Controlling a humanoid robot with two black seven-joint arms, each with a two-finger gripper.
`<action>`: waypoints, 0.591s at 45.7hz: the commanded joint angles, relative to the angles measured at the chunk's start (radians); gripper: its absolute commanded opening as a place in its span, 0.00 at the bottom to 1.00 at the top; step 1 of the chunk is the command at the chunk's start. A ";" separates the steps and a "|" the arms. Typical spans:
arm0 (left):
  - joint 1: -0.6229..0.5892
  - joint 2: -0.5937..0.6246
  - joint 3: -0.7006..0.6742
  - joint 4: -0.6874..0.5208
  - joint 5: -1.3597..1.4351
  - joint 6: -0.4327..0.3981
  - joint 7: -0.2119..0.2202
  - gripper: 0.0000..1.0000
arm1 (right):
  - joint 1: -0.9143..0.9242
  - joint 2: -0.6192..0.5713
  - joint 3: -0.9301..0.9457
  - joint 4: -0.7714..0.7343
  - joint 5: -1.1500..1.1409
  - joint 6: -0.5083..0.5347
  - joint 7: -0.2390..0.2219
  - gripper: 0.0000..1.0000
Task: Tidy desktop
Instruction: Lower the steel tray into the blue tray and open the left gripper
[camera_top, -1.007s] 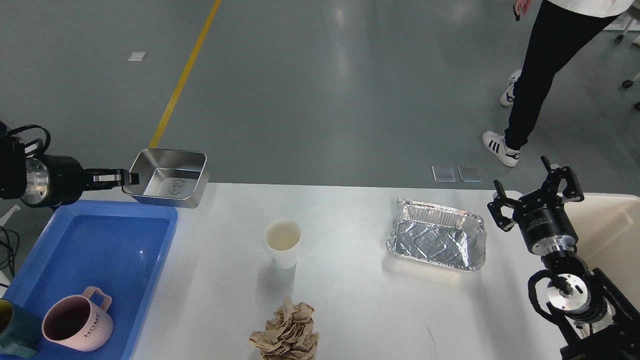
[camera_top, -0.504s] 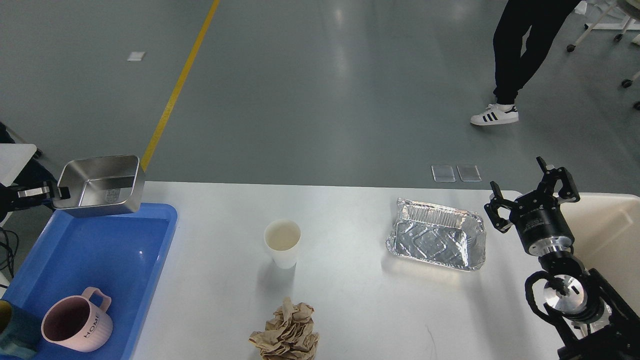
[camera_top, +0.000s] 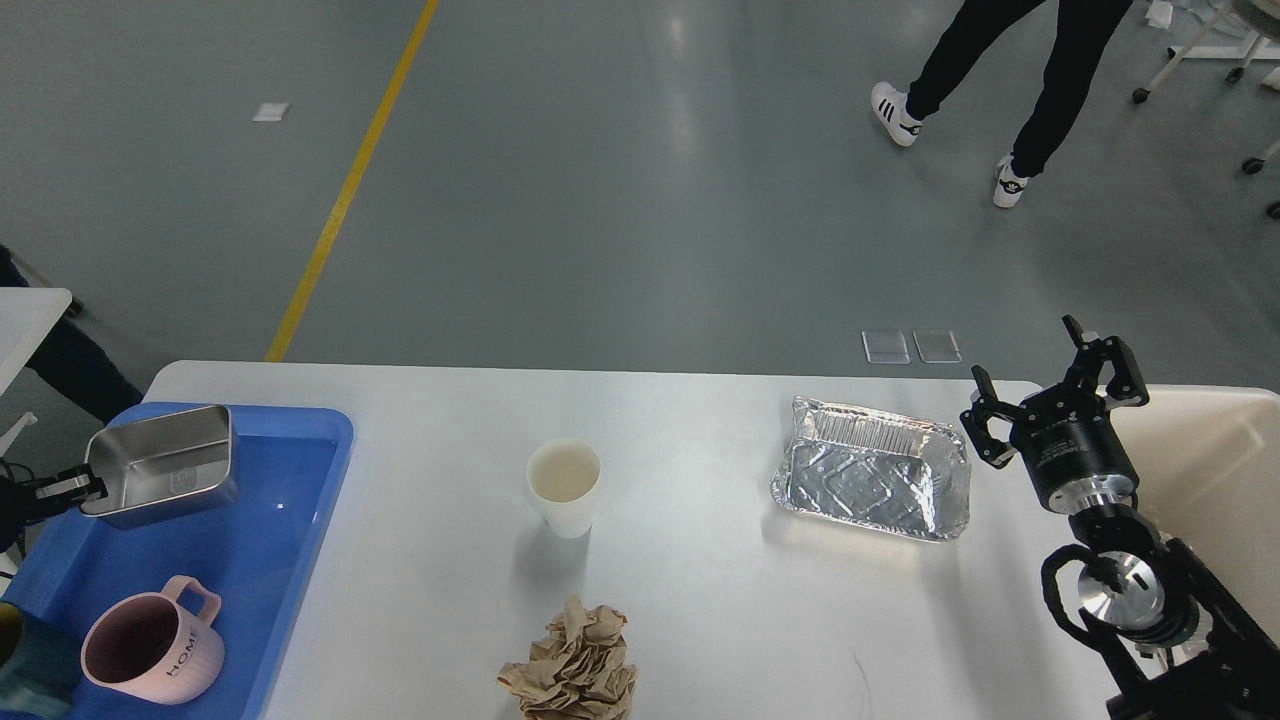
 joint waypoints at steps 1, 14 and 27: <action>0.004 -0.113 0.002 0.097 -0.003 0.012 0.001 0.01 | -0.003 -0.001 0.000 0.001 -0.001 0.000 -0.001 1.00; 0.010 -0.224 0.005 0.235 -0.003 0.059 0.004 0.03 | -0.006 -0.004 0.003 0.000 -0.002 0.000 0.000 1.00; 0.010 -0.239 0.002 0.244 -0.003 0.065 0.001 0.61 | -0.006 -0.004 0.003 0.001 -0.001 0.000 0.000 1.00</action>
